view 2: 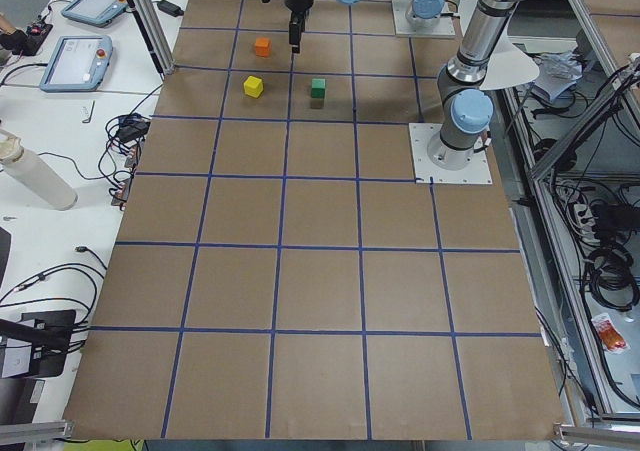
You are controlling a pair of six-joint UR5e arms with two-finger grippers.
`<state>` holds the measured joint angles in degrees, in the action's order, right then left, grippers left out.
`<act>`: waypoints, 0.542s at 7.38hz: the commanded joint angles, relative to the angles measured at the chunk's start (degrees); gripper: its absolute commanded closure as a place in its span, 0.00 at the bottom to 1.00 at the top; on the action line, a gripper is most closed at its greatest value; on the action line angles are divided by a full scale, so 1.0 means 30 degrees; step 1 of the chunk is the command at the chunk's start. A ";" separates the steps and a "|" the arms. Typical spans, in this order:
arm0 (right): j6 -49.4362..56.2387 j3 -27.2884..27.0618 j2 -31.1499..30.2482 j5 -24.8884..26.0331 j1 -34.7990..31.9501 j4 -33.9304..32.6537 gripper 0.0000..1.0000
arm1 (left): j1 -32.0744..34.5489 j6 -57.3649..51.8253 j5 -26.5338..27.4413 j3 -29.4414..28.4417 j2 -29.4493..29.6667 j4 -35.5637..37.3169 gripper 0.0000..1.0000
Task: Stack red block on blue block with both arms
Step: 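Lower the red cube onto the blue cube with the right gripper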
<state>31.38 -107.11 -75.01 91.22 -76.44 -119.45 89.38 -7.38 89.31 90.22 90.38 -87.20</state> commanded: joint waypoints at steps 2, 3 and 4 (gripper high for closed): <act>-0.0058 -0.0039 0.0042 0.0062 0.0049 0.0002 0.95 | 0.0060 0.0000 -0.0032 0.0102 0.0049 -0.0024 0.00; -0.0058 -0.0039 0.0042 0.0063 0.0049 0.0002 0.81 | 0.0061 0.0000 -0.0003 0.0103 0.0078 -0.0024 0.00; -0.0058 -0.0097 0.0042 0.0063 0.0049 0.0002 0.64 | 0.0061 0.0000 0.0084 0.0132 0.0049 -0.0053 0.00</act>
<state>31.22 -107.28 -74.90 91.39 -76.29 -119.45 89.54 -7.38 89.34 90.53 90.56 -87.29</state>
